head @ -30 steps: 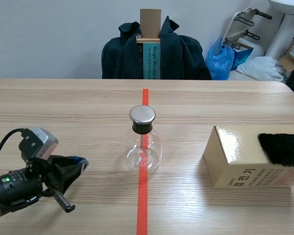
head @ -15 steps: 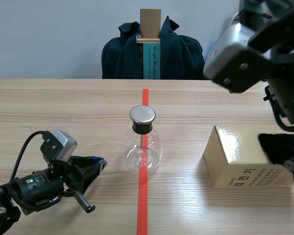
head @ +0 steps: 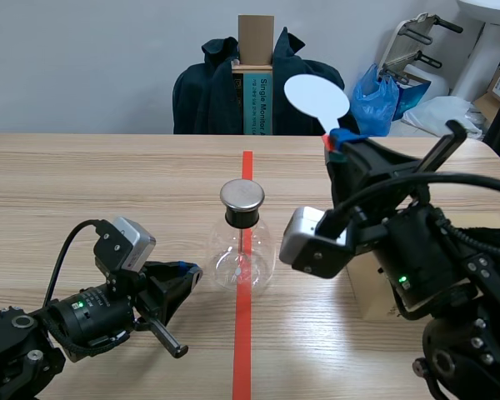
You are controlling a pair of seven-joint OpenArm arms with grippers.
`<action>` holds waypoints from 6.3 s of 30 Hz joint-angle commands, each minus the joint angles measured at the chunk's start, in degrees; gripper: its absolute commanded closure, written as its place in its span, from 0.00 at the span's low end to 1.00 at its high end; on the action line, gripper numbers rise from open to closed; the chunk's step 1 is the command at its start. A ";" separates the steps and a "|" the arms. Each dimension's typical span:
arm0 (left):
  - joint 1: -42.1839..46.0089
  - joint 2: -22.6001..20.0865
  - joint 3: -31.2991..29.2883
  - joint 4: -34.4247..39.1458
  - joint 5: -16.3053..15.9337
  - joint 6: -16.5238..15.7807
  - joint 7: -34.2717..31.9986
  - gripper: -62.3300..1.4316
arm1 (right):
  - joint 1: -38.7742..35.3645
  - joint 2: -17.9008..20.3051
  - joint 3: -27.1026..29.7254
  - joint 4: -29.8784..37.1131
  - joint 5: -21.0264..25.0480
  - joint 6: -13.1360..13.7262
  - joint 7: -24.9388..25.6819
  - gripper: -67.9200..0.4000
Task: Do the electroscope experiment.
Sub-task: 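Bring the plate to the electroscope and point at the metal foil, then move the plate toward and away from the electroscope, then hold the plate still at the electroscope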
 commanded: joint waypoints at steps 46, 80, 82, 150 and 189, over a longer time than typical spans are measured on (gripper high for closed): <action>-0.50 -0.20 -0.02 0.17 -0.35 1.40 0.13 0.93 | 2.58 0.48 -6.27 -7.56 -1.31 1.49 10.32 0.98; -0.50 -0.20 -0.02 0.17 -0.37 1.42 0.09 0.93 | 2.56 1.46 -6.19 -7.48 -5.11 1.40 -0.68 0.98; -0.50 -0.20 -0.02 0.17 -0.37 1.42 0.09 0.93 | 2.56 1.73 -6.19 -7.39 -5.38 1.40 1.40 0.98; -0.50 -0.20 -0.02 0.17 -0.37 1.42 0.09 0.93 | 2.56 1.77 -6.16 -7.10 -6.01 1.49 2.56 0.98; -0.50 -0.20 -0.02 0.17 -0.37 1.42 0.09 0.93 | 2.56 1.75 -6.19 -7.10 -6.01 1.49 6.49 0.98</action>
